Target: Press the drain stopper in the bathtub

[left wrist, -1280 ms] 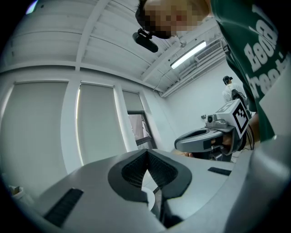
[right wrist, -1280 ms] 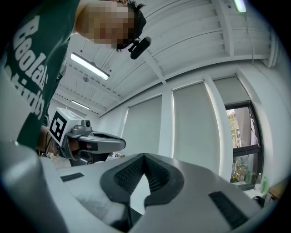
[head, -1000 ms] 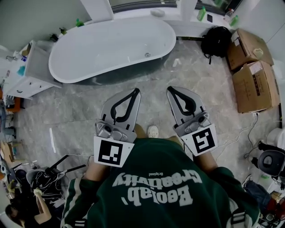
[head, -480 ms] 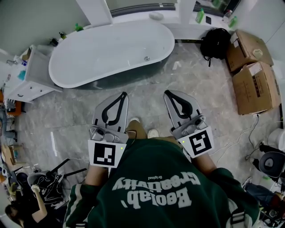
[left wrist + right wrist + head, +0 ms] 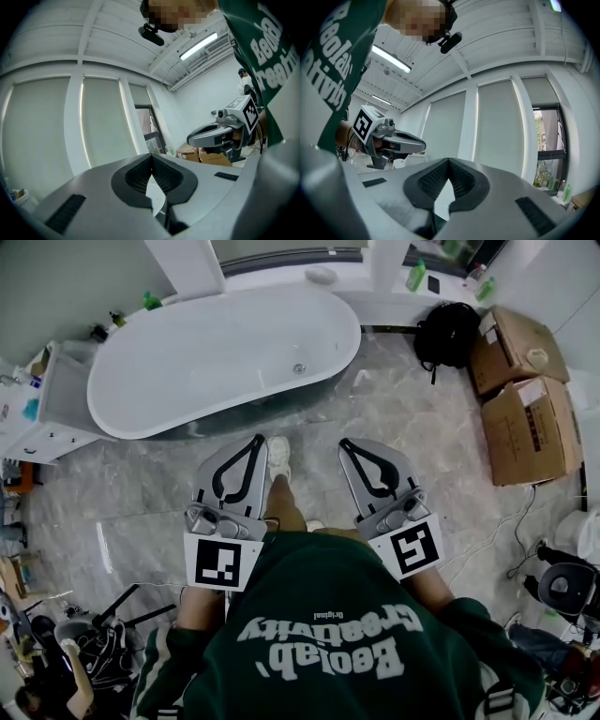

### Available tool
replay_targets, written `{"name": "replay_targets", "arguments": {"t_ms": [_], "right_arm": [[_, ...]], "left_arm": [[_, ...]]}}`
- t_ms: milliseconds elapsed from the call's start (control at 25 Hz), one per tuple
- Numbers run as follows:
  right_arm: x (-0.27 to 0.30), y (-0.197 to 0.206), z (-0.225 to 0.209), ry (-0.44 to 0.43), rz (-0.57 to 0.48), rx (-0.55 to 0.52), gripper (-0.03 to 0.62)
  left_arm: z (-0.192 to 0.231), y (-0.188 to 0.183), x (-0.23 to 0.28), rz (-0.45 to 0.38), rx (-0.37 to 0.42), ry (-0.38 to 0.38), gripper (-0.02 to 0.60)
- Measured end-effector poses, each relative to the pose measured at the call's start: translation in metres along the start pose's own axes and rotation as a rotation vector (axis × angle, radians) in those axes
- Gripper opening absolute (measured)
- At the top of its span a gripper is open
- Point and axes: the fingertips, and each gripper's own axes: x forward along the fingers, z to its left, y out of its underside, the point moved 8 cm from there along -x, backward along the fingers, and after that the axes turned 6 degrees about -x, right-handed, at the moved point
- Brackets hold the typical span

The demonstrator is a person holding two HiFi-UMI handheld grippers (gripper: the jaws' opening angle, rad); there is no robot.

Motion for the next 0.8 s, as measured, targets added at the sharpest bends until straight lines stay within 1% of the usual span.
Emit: {"name": "replay_targets", "arguments": {"t_ms": [120, 240, 360, 440, 640, 800], "right_arm": [[0.012, 0.015, -0.005, -0.006, 0.029, 0.001, 0.011], [0.038, 0.027, -0.020, -0.009, 0.054, -0.008, 0.011], [0.068, 0.038, -0.035, 0.004, 0.080, -0.055, 0.011], [0.090, 0.048, -0.048, 0.017, 0.107, -0.066, 0.011], [0.170, 0.063, -0.084, 0.047, 0.128, -0.069, 0.011], [0.233, 0.073, -0.109, 0.078, 0.184, -0.057, 0.011]], "left_arm": [[0.012, 0.015, 0.019, 0.009, -0.017, 0.019, 0.003], [0.033, 0.022, 0.047, 0.005, -0.020, 0.033, 0.003], [0.057, 0.033, 0.078, 0.012, -0.021, 0.049, 0.003], [0.074, 0.039, 0.102, 0.017, -0.019, 0.066, 0.003], [0.132, 0.048, 0.172, -0.005, -0.026, 0.138, 0.003], [0.180, 0.050, 0.223, -0.017, -0.027, 0.215, 0.003]]}}
